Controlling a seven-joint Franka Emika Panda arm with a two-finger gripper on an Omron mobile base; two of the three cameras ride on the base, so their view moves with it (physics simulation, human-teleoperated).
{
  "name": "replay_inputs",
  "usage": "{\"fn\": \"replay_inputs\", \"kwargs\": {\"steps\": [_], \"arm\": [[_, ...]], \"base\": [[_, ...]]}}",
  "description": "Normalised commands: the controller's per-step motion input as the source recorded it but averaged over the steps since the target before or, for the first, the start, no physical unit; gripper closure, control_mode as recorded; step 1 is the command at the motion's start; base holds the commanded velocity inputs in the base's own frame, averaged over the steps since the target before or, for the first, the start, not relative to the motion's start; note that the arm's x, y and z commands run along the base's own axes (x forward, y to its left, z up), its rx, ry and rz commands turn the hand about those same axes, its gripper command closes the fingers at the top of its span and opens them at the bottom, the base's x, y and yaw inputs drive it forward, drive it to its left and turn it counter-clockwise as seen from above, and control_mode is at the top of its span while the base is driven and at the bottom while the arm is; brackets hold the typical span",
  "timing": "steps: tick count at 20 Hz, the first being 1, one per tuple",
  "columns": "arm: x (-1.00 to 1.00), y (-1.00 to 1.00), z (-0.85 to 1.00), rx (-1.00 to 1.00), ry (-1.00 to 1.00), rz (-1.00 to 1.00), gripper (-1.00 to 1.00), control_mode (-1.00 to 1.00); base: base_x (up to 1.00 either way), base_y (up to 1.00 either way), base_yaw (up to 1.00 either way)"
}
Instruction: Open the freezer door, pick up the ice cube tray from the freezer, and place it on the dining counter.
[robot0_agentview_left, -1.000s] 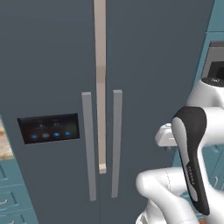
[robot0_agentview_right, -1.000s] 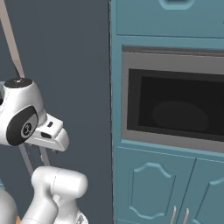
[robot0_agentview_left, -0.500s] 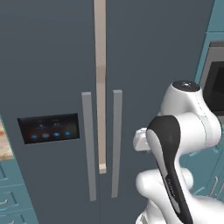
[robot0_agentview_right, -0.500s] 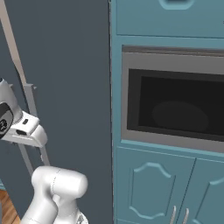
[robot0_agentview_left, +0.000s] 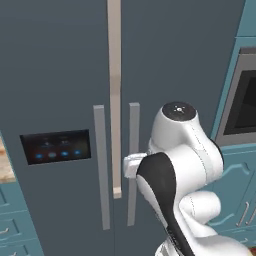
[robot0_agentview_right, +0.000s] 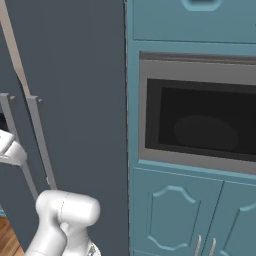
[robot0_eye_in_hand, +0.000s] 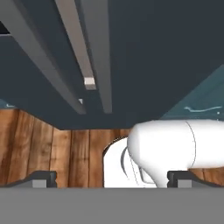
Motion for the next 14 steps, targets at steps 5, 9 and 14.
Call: {"fn": "replay_inputs", "kwargs": {"steps": [5,9,14], "arm": [[0.08,0.55,0.00,0.00,-0.22,0.00,-1.00,-1.00],[0.15,0.49,0.00,0.00,-0.25,0.00,-1.00,-1.00],[0.15,0.44,0.00,0.00,-0.27,0.00,-1.00,-1.00]], "base": [[0.00,0.00,0.00],[0.00,0.00,0.00],[0.00,0.00,0.00]]}}
